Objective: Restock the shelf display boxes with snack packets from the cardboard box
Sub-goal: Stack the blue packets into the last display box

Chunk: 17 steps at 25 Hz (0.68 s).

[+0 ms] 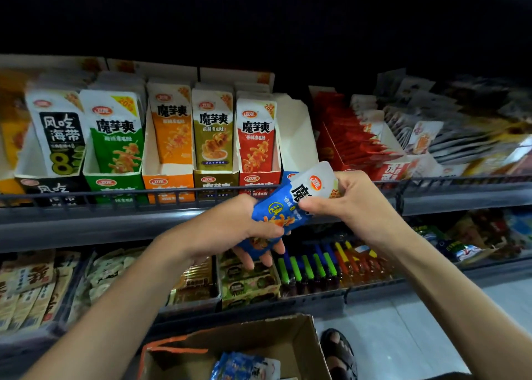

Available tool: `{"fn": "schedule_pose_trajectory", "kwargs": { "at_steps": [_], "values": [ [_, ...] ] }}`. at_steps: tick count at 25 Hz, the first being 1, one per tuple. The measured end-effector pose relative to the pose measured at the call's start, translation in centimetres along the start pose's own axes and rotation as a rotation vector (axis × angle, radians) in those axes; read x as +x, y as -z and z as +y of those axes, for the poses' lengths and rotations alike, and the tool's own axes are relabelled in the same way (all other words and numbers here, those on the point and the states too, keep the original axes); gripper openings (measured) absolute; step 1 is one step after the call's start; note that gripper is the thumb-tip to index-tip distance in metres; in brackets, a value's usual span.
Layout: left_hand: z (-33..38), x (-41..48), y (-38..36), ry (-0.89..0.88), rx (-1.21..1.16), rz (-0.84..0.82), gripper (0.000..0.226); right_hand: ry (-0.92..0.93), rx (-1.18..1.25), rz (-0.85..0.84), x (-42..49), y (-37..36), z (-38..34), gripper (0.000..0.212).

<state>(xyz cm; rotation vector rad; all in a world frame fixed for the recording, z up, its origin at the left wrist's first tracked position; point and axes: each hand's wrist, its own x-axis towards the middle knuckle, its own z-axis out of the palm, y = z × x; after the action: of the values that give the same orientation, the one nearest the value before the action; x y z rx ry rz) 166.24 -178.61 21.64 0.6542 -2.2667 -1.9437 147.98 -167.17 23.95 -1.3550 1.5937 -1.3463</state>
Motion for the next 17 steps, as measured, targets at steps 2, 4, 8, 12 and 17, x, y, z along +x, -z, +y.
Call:
{"fn": "schedule_pose_trajectory", "kwargs": {
  "at_steps": [2,4,8,12,17],
  "values": [
    [0.6,0.7,-0.2,-0.013,-0.017,-0.018,0.023,0.038,-0.058,0.022,0.2,0.7,-0.6,0.015],
    [1.5,1.5,-0.7,-0.049,-0.045,0.007,0.022,0.088,-0.092,0.072,0.6,1.6,-1.3,0.018],
    [2.7,3.8,-1.0,-0.223,0.017,0.473,0.027,0.136,-0.044,0.316,2.2,4.6,-2.7,0.015],
    [1.6,5.3,-0.2,-0.356,0.823,0.927,0.037,0.107,0.036,0.577,5.2,6.9,-2.6,0.018],
    [0.7,8.0,-0.6,-0.278,1.065,0.823,0.030,0.069,-0.194,0.700,9.7,6.4,-0.8,0.017]
  ]
}}
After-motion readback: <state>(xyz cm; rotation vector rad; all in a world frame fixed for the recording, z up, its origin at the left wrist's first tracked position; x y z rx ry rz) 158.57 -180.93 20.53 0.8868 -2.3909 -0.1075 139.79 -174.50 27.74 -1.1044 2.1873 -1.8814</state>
